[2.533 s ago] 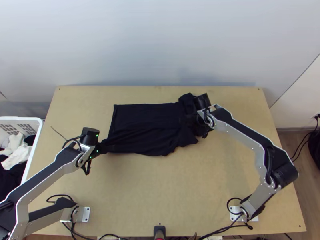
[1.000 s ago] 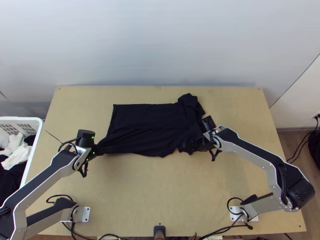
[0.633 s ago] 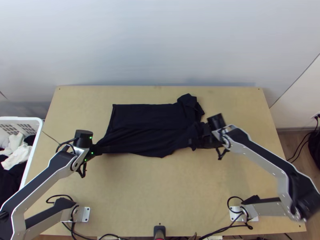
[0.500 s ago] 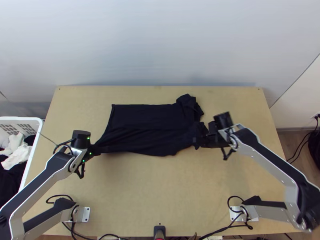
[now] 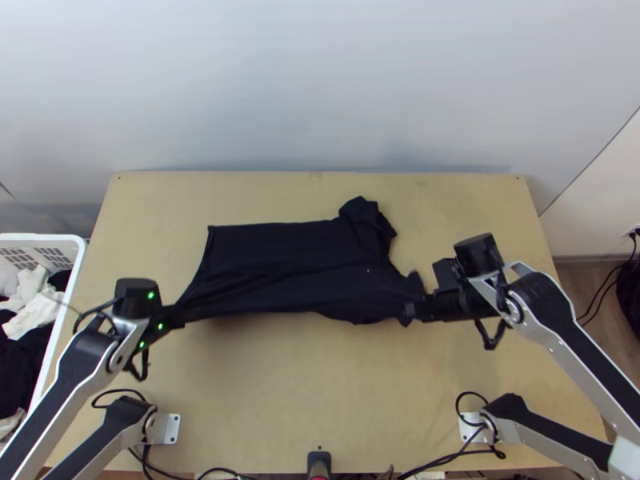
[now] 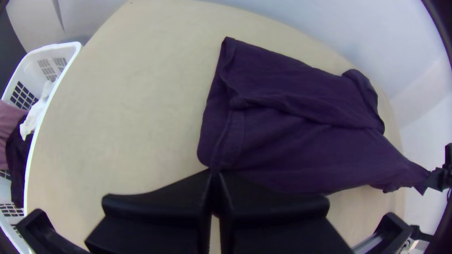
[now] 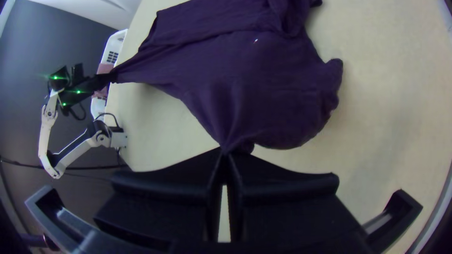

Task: Fold the t-shirt

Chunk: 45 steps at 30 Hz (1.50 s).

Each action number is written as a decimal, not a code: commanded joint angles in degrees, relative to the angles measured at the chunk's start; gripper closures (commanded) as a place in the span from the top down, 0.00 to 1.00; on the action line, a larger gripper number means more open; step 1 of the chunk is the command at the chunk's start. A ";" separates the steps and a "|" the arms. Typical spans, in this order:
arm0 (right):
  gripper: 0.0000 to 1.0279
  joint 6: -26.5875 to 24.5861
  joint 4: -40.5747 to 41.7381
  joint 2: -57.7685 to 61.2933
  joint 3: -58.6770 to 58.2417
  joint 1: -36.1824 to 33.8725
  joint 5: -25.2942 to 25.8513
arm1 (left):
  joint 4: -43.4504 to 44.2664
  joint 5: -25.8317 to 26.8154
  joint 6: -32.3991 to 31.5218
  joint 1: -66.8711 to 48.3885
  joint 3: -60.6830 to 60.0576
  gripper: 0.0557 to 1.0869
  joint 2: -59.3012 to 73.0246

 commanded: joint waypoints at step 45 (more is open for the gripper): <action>0.03 -0.04 6.39 61.50 51.32 -10.99 2.34 | 18.60 3.94 5.33 11.98 35.07 0.08 56.81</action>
